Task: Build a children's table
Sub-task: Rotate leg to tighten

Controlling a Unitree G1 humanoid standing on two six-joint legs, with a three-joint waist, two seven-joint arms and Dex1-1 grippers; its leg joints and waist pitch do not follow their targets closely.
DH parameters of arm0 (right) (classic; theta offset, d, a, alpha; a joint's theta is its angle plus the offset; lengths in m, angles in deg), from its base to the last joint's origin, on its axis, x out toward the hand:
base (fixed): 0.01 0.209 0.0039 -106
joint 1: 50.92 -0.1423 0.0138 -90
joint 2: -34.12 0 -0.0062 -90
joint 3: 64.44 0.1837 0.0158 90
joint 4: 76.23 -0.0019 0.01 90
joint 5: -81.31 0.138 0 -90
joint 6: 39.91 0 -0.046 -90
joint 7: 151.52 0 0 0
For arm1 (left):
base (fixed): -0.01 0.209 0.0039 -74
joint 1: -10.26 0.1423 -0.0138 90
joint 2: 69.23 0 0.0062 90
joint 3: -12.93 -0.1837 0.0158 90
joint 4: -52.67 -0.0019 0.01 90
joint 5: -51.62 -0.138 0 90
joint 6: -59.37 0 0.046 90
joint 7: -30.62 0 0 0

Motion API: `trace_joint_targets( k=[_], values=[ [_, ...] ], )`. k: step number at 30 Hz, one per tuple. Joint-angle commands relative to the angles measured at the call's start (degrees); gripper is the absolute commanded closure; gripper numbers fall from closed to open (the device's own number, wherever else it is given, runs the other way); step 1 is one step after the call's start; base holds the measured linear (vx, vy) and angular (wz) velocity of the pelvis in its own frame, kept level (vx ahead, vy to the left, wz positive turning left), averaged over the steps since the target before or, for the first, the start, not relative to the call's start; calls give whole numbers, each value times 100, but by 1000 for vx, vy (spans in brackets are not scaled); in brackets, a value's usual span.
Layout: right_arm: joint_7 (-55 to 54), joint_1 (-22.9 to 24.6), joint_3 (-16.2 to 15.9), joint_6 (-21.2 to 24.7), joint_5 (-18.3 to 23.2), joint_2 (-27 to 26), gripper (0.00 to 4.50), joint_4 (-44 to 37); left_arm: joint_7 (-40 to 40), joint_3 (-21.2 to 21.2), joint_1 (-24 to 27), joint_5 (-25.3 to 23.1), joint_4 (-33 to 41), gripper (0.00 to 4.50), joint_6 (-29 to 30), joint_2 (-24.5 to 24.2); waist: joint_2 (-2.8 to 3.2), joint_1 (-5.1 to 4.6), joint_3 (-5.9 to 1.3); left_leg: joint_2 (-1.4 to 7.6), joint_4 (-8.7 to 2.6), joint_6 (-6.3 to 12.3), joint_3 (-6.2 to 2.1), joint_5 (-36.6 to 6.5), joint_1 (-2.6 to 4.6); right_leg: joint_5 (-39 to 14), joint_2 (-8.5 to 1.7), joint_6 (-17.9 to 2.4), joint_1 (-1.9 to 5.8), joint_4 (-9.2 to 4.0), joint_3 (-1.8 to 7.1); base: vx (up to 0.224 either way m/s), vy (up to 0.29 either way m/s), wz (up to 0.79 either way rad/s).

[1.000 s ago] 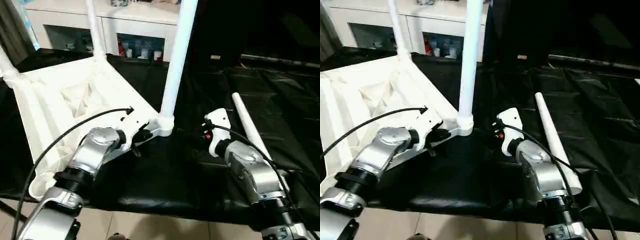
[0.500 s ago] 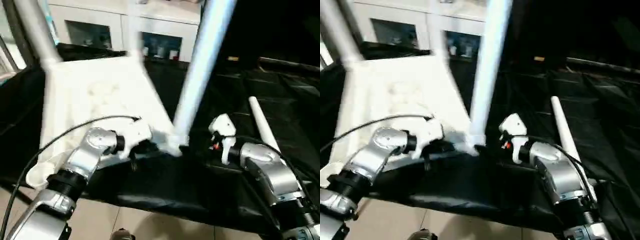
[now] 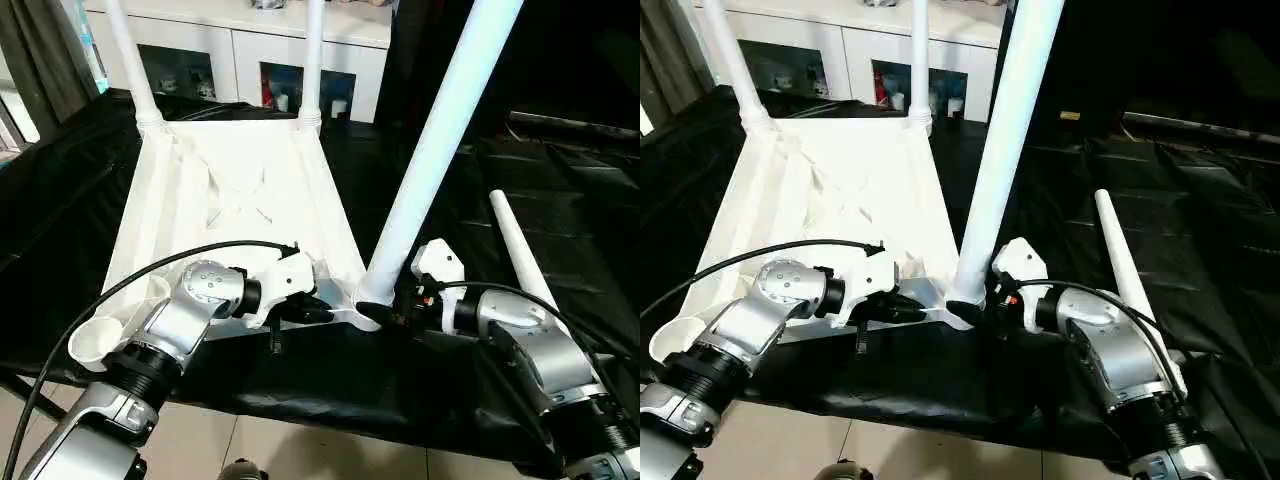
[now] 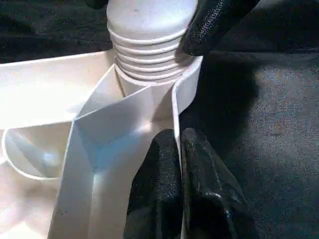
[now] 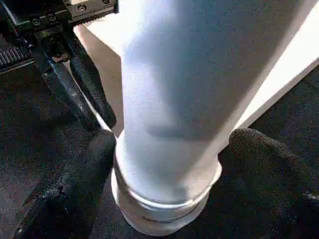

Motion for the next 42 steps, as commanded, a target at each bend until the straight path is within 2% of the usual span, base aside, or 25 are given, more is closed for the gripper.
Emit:
trace_joint_targets(
  k=[1,6,15,26,30,31,34,36,37,39,42],
  values=[
    [57,5,-5,-114,-13,49,47,112,-31,113,-199,86,104,450,-232,44,19,-27,-373,160,-385,-13,-32,-1182,169,155,-429,-1213,172,-466,217,0,0,0],
    [73,-31,-9,-147,6,-42,77,224,-83,117,-172,121,153,450,-192,32,31,-34,-375,160,-388,-24,-34,-1223,171,188,-425,-1261,170,-463,216,0,0,0],
    [67,-39,-15,-258,7,-147,163,381,-125,103,-147,135,181,450,-163,11,45,-35,-371,162,-394,-33,-37,-1245,170,191,-427,-1270,168,-465,219,0,0,0],
    [-21,29,70,-281,45,-291,175,448,-121,117,-98,151,204,450,-73,5,38,-50,-364,165,-405,-41,-36,-1302,174,121,-429,-1269,157,-470,220,0,0,0],
    [-874,-71,341,-226,-54,-610,175,828,559,167,-283,-145,-215,450,96,161,41,-74,-356,165,-418,-95,-36,-1392,180,-67,-426,-1261,138,-487,223,0,0,0],
    [-1206,-106,431,-196,-95,-735,175,971,810,202,-355,-206,-380,450,153,251,42,-90,-350,154,-432,-173,-38,-1426,182,-231,-434,-1237,138,-500,225,0,0,0],
    [-2161,-217,621,-49,-237,-1102,176,1322,1450,338,-570,-240,-789,450,410,581,38,-112,-346,148,-445,-256,-41,-1464,188,-358,-434,-1191,128,-514,229,0,0,0],
    [-2894,-364,735,20,-342,-1407,176,1584,2027,427,-785,-294,-1138,450,696,871,31,-163,-345,132,-453,-327,-45,-1547,191,-541,-443,-1180,126,-527,238,0,0,0],
    [-2934,-373,742,23,-347,-1424,176,1599,2059,431,-797,-297,-1157,450,713,886,24,-176,-350,133,-448,-311,-46,-1492,189,-487,-450,-1177,140,-533,243,0,0,0],
    [-3411,-530,871,61,-334,-1661,176,1809,2465,485,-939,-323,-1380,450,926,1102,52,-191,-373,130,-425,-240,-34,-1295,181,-106,-440,-1185,150,-513,250,0,0,0],
    [-3819,-691,933,16,-358,-1881,176,2051,2803,519,-1049,-338,-1563,450,1081,1330,43,-190,-392,120,-409,-156,-31,-983,174,427,-422,-1243,182,-477,233,0,0,0]
  ],
)
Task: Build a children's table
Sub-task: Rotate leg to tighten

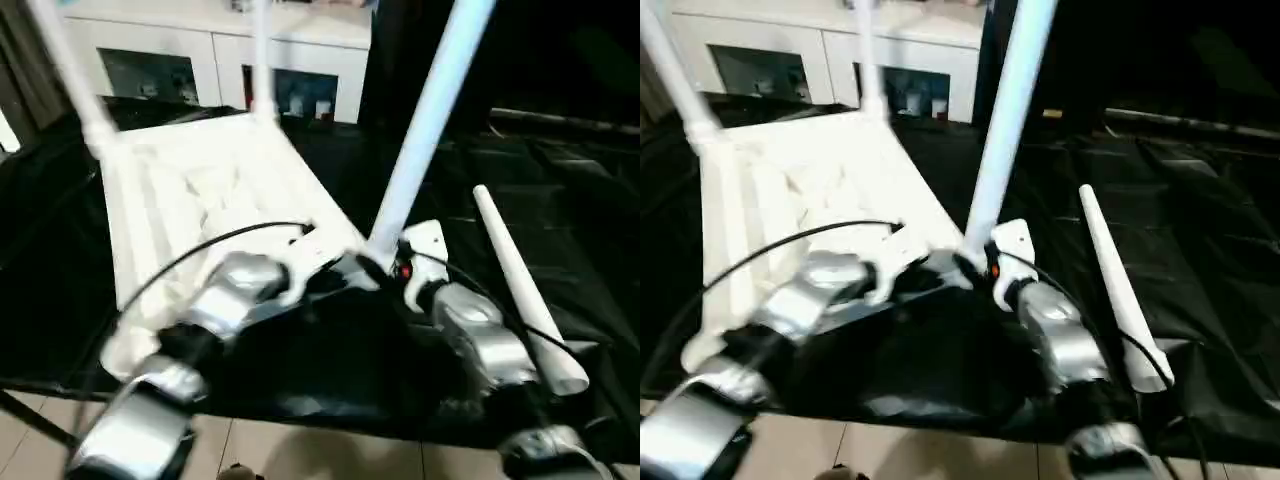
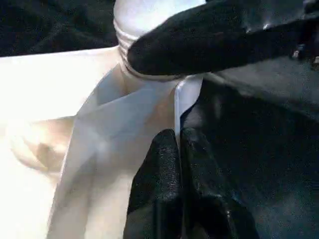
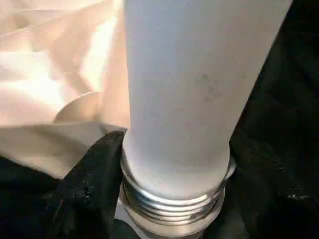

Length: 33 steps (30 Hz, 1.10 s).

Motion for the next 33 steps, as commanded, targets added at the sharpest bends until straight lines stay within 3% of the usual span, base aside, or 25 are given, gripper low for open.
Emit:
trace_joint_targets(
  k=[1,6,7,8,11,14,15,18,23,33],
  values=[
    [-295,60,54,118,-29,-129,176,419,478,228,-111,3,-196,450,58,100,32,0,-374,112,-369,-95,-40,-966,140,517,-415,-1227,175,-444,214,0,0,0],
    [-7,-21,82,-57,117,-286,176,502,382,136,-146,-108,-304,450,-153,159,37,5,-345,137,-408,-107,-52,-1303,159,36,-433,-1150,167,-507,217,0,0,0],
    [174,-7,103,-67,216,-284,120,428,334,122,-136,-115,-282,450,-184,118,39,4,-349,149,-418,-119,-60,-1389,164,-41,-433,-1123,169,-509,220,0,0,0],
    [361,-4,54,-128,198,-171,106,344,155,113,-93,-67,-192,450,-273,42,39,8,-351,145,-414,-106,-59,-1346,155,46,-430,-1123,176,-505,222,0,0,0],
    [460,-9,20,-177,167,-91,97,309,37,107,-65,-32,-133,450,-335,-4,29,4,-359,136,-401,-46,-53,-1198,133,280,-435,-1145,191,-482,221,0,0,0],
    [1349,30,-143,-104,222,449,65,-17,-477,91,139,70,98,450,-529,-320,7,10,-350,134,-387,57,-45,-1096,127,348,-427,-1169,209,-489,213,0,0,0],
    [1349,30,-143,-104,222,449,65,-17,-477,91,139,70,98,450,-529,-320,8,3,-356,137,-383,68,-45,-1064,117,381,-427,-1169,217,-476,216,0,0,0],
    [2695,165,-417,122,311,1288,65,-496,-1477,94,507,374,611,450,-847,-793,4,7,-347,139,-380,139,-41,-1023,119,368,-416,-1189,212,-478,216,0,0,0],
    [3273,237,-517,145,326,1551,65,-663,-2048,60,697,570,1013,450,-850,-1028,4,2,-329,166,-393,132,-24,-1153,137,88,-422,-1268,170,-491,217,0,0,0],
    [4053,296,-753,34,585,1625,65,-907,-2613,20,911,778,1498,450,-795,-1224,-11,43,-353,159,-358,262,-6,-861,122,441,-408,-1335,157,-437,211,0,0,0]
  ],
)
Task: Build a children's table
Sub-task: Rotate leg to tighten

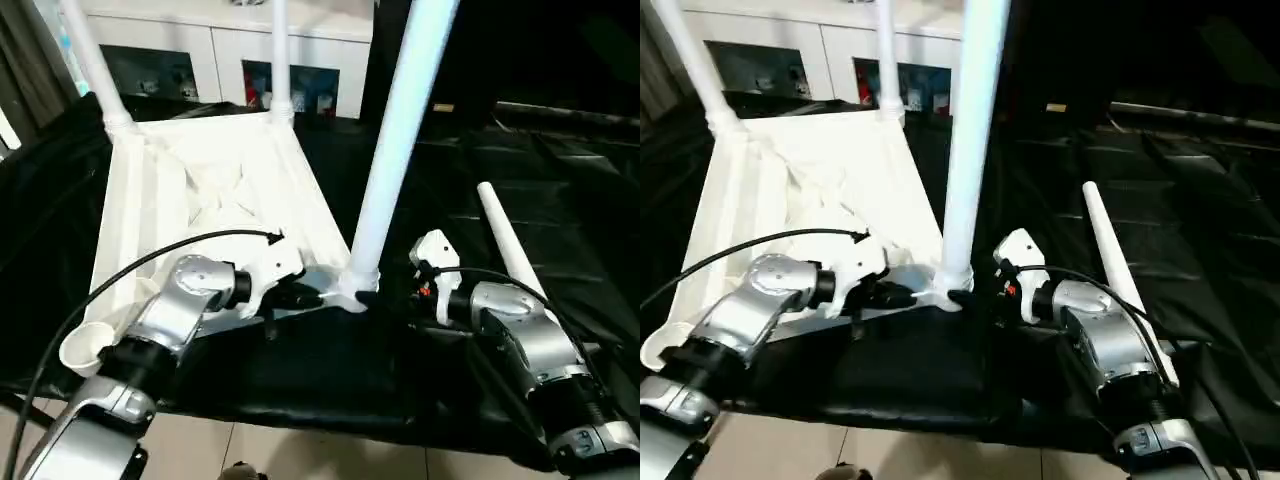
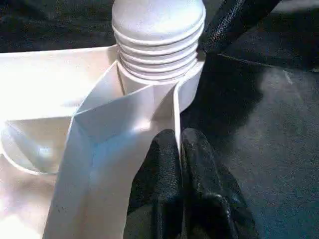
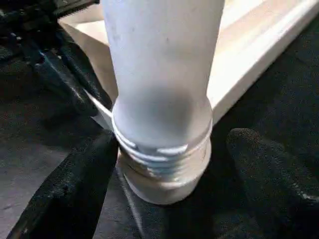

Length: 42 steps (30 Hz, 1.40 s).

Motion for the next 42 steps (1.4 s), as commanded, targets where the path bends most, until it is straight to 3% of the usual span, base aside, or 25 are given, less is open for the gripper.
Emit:
trace_joint_targets(
  k=[1,6,7,12,13,22,24,28,32,33,34,38,42],
  values=[
    [224,13,-48,-91,69,41,65,-197,-268,-21,44,290,316,450,-90,109,-30,13,-368,158,-319,267,-15,-875,149,415,-425,-1326,199,-416,208,0,0,0],
    [425,19,-91,-180,57,12,65,-172,-307,-17,71,298,413,450,-34,86,-33,54,-367,165,-325,232,-14,-914,161,309,-419,-1302,186,-421,208,0,0,0],
    [459,26,-107,-186,64,4,92,-171,-305,-21,77,290,420,450,-28,76,-25,70,-369,164,-323,221,-13,-908,161,315,-418,-1295,184,-419,210,0,0,0],
    [472,42,-123,-225,59,4,112,-143,-313,-16,89,265,427,450,-24,64,-38,90,-380,152,-314,213,-14,-828,152,430,-419,-1277,197,-403,210,0,0,0],
    [492,47,-123,-226,75,5,140,-131,-326,-6,101,261,440,450,-18,59,-40,90,-383,153,-312,220,-15,-806,152,468,-415,-1276,198,-398,207,0,0,0],
    [498,52,-70,-187,102,-46,174,-87,-316,24,143,231,475,450,28,46,-34,94,-381,152,-309,232,-15,-815,151,425,-419,-1285,196,-397,203,0,0,0],
    [-38,24,67,-274,-20,-199,177,203,10,66,76,122,295,450,106,162,-34,81,-385,153,-309,207,-12,-822,152,437,-418,-1307,187,-391,204,0,0,0],
    [-1131,-30,385,-297,-148,-540,177,718,807,187,-153,-83,-169,450,259,465,-31,55,-353,145,-348,34,-15,-1092,178,-139,-432,-1254,168,-463,213,0,0,0],
    [-2203,-12,540,29,-258,-997,177,851,1771,283,-517,-278,-705,450,594,929,-34,29,-326,133,-384,-114,-21,-1307,193,-560,-430,-1142,153,-513,226,0,0,0],
    [-2448,-25,546,83,-301,-1126,177,853,2026,311,-614,-313,-841,450,702,1056,-7,37,-333,140,-386,-136,-34,-1365,205,-640,-449,-1131,154,-515,227,0,0,0],
    [-2730,-52,555,82,-359,-1273,177,892,2302,347,-714,-341,-973,450,837,1199,-24,31,-331,146,-398,-177,-40,-1454,214,-778,-455,-1077,158,-538,235,0,0,0],
    [-3639,-231,577,50,-536,-1760,177,1082,2682,224,-949,-544,-1325,450,801,1553,-11,37,-359,133,-391,-175,-45,-1250,200,-357,-442,-1049,168,-516,237,0,0,0],
    [-3618,-264,575,-103,-537,-1861,177,1030,2630,124,-959,-633,-1394,450,584,1522,0,40,-365,134,-390,-128,-46,-1218,193,-89,-443,-1020,190,-510,232,0,0,0]
  ],
)
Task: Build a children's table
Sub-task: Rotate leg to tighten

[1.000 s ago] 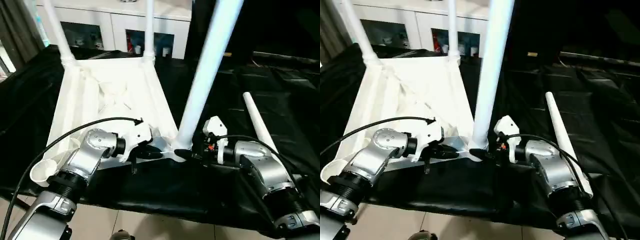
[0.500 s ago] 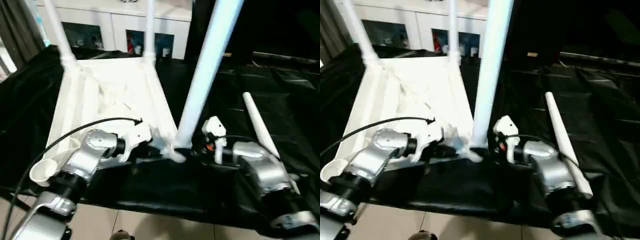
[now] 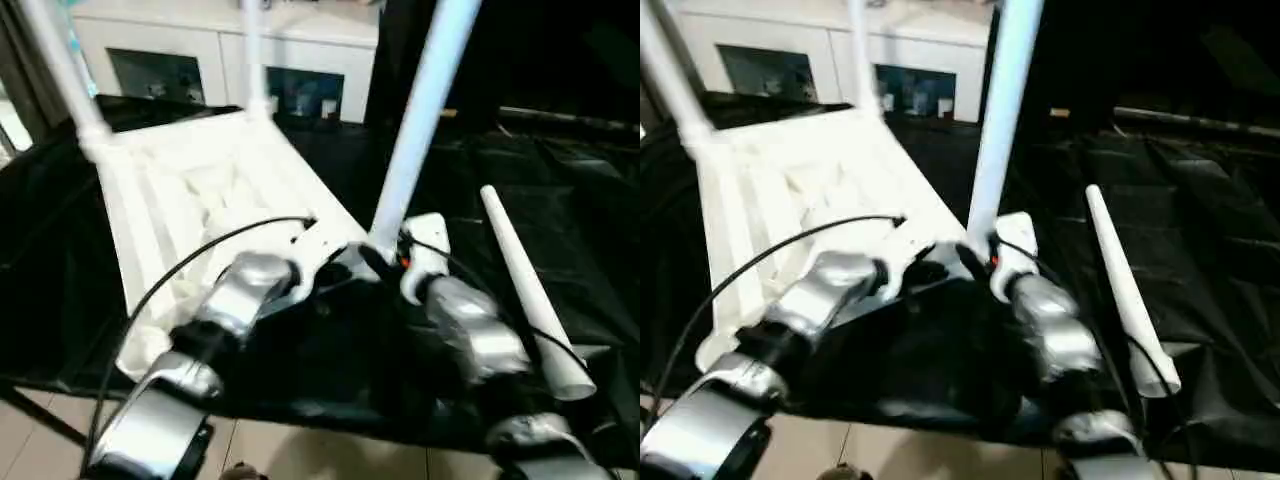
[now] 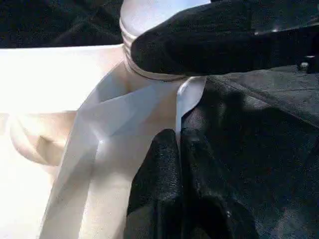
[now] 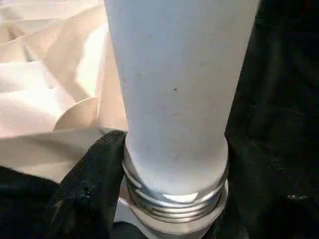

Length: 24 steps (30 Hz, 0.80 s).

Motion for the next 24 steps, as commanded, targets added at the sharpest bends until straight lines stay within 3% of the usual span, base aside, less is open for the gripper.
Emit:
trace_joint_targets(
  k=[1,3,8,10,16,20,24],
  values=[
    [394,163,-234,53,17,-108,177,54,110,-51,-49,-63,-48,450,-153,-2,-7,-31,-350,138,-378,-118,-51,-1238,137,-69,-437,-1011,152,-500,225,0,0,0],
    [805,221,-247,35,164,-14,121,-110,-102,-42,21,8,76,450,-226,-81,-7,-21,-344,135,-380,-98,-52,-1281,137,-123,-443,-1003,159,-509,224,0,0,0],
    [1571,280,-401,130,187,487,74,-402,-606,17,172,165,288,450,-506,-302,-52,-26,-345,137,-373,19,-44,-1116,110,60,-436,-1034,190,-494,215,0,0,0],
    [2321,358,-486,231,368,870,74,-657,-1122,2,336,322,527,450,-724,-482,-43,-22,-344,136,-360,73,-47,-1075,111,69,-435,-1007,212,-499,212,0,0,0],
    [3569,595,-753,459,548,1480,74,-1192,-2320,-190,753,688,1308,450,-733,-941,-29,-41,-350,163,-347,227,-32,-975,107,276,-427,-1188,185,-461,200,0,0,0],
    [3817,631,-854,487,537,1588,74,-1232,-2548,-156,835,762,1441,450,-723,-1039,-23,2,-342,175,-354,201,-17,-1039,144,86,-422,-1244,143,-475,202,0,0,0],
    [3893,625,-853,417,578,1599,74,-1205,-2667,-136,892,772,1501,450,-729,-1095,-47,25,-348,170,-354,171,-15,-1017,129,36,-440,-1212,155,-466,206,0,0,0]
  ],
)
